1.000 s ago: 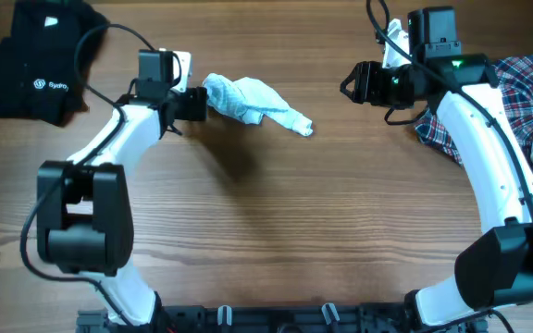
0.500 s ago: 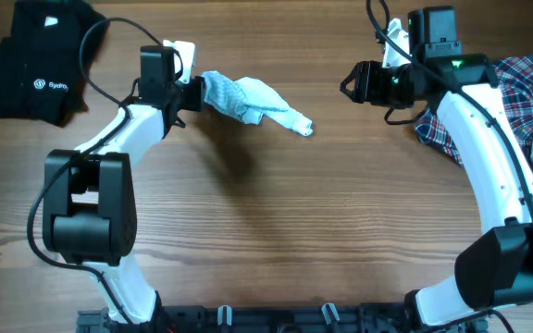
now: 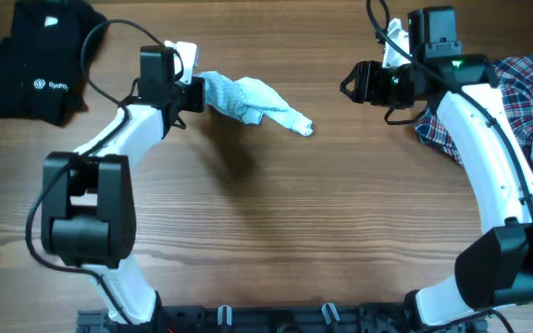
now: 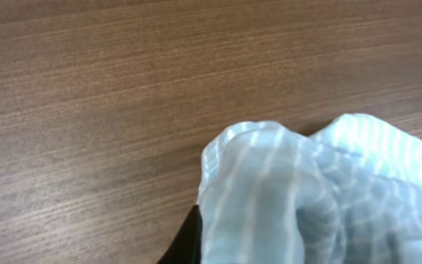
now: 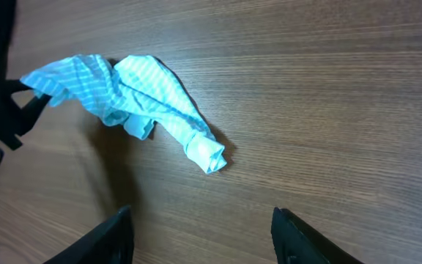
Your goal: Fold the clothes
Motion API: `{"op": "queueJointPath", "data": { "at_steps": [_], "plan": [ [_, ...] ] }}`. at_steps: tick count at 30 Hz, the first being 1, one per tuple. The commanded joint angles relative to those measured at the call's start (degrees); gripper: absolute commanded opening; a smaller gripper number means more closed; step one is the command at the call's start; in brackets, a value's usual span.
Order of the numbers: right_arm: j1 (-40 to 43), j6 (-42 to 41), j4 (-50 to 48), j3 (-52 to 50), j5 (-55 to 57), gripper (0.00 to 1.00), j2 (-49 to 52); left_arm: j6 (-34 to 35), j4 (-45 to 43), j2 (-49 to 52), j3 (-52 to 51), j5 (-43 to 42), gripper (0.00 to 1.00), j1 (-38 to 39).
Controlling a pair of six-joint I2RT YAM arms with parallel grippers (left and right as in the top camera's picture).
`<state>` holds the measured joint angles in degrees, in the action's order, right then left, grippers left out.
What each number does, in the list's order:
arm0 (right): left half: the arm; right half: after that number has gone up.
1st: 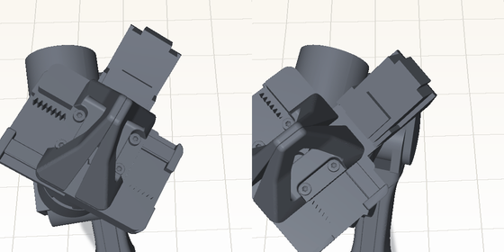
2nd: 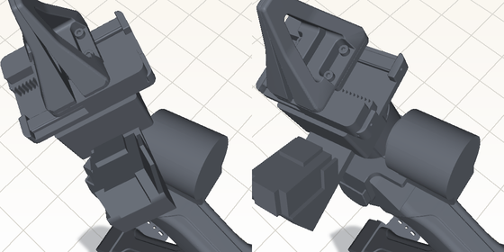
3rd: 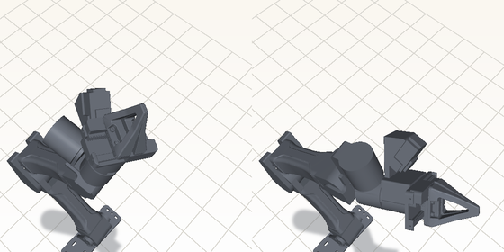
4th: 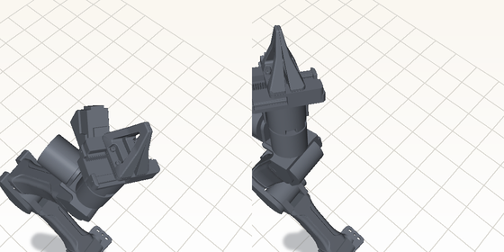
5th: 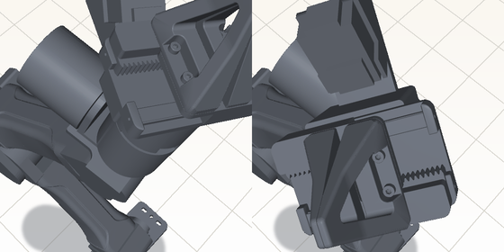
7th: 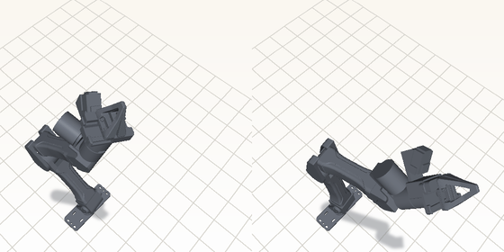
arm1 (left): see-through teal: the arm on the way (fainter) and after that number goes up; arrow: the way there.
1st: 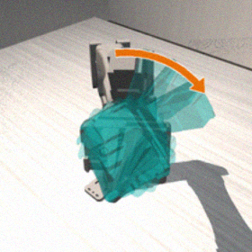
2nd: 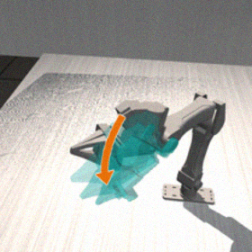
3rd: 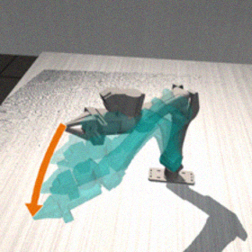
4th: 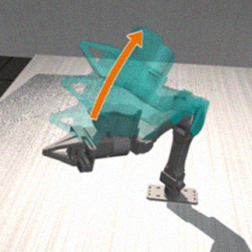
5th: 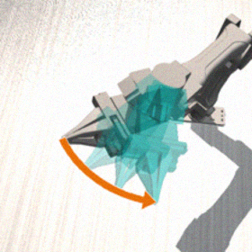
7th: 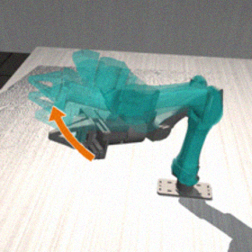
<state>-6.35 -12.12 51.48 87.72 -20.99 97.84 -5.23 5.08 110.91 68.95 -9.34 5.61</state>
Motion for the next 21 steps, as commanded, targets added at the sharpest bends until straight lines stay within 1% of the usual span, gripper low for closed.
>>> {"op": "queueJointPath", "data": {
  "at_steps": [1,4,7,12,14,17,21],
  "plan": [
    [-0.22,0.07,0.22,-0.44,-0.98,0.60,-0.44,3.13,2.34,-11.43,0.09,-1.16,0.04,0.42],
    [-0.22,0.00,0.13,-0.44,-1.20,0.60,-0.44,3.85,4.39,-19.15,0.09,-2.51,0.04,1.60],
    [-0.22,0.00,0.26,-0.44,-1.20,0.60,-0.44,4.44,5.75,-27.10,0.09,-3.28,0.04,4.92],
    [-0.22,0.07,0.72,-0.44,-2.05,0.60,-0.44,4.44,4.83,-36.24,0.09,-2.78,0.04,15.85],
    [-0.22,0.15,1.14,-0.44,-2.01,0.60,-0.44,4.42,3.15,-37.68,0.09,0.24,0.04,22.16],
    [-0.04,0.17,2.05,-0.42,-1.73,0.60,-0.46,4.04,0.07,-37.11,0.09,6.29,0.04,30.34],
    [1.70,0.02,3.13,-0.42,-0.83,0.60,-0.46,3.67,-3.82,-34.45,0.09,15.80,0.04,38.14]
  ]
}}
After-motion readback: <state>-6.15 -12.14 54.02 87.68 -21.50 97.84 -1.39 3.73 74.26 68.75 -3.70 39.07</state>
